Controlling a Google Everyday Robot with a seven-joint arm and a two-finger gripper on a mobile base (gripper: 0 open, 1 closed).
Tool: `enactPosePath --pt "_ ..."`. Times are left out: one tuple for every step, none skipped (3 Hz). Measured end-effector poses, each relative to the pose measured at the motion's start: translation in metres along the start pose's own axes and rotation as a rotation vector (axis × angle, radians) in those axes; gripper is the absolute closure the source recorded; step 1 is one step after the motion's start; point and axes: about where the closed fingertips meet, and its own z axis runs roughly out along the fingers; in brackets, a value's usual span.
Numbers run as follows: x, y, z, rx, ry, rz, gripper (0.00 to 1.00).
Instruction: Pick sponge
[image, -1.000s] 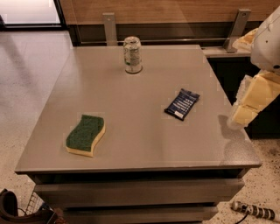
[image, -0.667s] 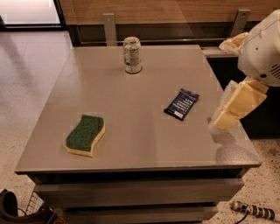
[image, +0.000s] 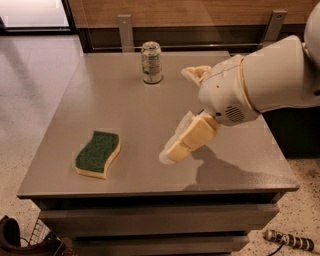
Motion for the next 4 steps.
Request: enactPosePath --pt "-0.018 0.009 0.045 -0.036 -0.085 0.045 0.0" --pt "-0.018 0.009 0.045 -0.036 -0.085 0.045 0.0" --pt "-0.018 0.02 0.087 -0.071 -0.144 0.056 0.0" --pt "-0.023 0.031 0.125 -0.085 -0.206 0.064 0.0"
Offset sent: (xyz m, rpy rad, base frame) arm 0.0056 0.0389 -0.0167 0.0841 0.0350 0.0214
